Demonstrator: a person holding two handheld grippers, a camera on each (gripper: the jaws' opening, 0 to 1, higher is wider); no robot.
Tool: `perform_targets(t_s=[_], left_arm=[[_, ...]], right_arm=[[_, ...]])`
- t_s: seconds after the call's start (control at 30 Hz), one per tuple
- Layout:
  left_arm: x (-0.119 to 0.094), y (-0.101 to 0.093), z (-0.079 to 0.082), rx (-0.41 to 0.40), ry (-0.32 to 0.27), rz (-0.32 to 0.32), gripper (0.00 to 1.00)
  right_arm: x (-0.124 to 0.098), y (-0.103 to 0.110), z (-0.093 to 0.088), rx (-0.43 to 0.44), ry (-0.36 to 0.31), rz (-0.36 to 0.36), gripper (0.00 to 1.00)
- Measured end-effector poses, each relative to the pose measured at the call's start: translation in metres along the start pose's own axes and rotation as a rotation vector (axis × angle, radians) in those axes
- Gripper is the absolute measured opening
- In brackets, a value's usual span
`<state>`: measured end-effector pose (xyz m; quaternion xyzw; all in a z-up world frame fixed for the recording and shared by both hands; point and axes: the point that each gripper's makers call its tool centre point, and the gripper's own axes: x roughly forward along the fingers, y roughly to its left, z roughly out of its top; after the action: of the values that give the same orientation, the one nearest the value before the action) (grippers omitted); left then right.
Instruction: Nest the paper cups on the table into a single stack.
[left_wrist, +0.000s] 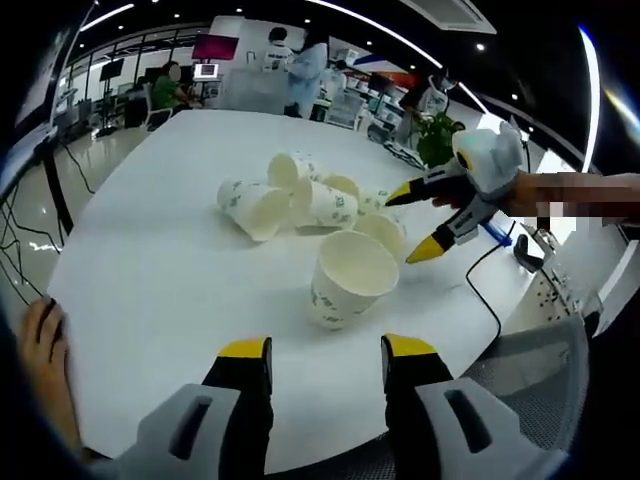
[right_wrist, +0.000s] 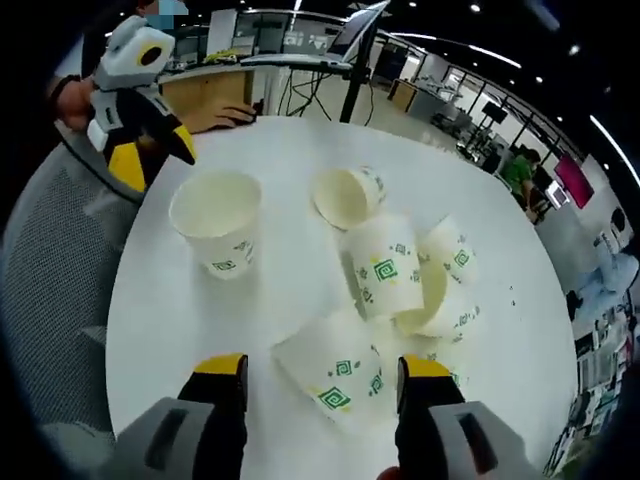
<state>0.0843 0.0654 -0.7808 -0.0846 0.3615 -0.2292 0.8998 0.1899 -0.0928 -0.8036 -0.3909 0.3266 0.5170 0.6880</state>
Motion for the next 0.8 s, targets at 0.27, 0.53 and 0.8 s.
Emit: perform_targets(t_s=[0.27,0.53,0.8], left_arm=[[0.001,0.002,-0.001,-0.005,0.001,0.001,0.42],[-0.007,-0.01,0.002,-0.003,0.008,-0.003,0.42],[-0.014,-0.016,0.006,-0.006,-0.001,-0.002,0.42]], right_arm=[[0.01,0.009,-0.011,-0.023,0.058,0.045,0.54],[0.009,0.024,-0.004,-0.035,0.064,0.056,0.41],[0.008,0.032,-0.007,0.009,0.057,0.061,0.37]])
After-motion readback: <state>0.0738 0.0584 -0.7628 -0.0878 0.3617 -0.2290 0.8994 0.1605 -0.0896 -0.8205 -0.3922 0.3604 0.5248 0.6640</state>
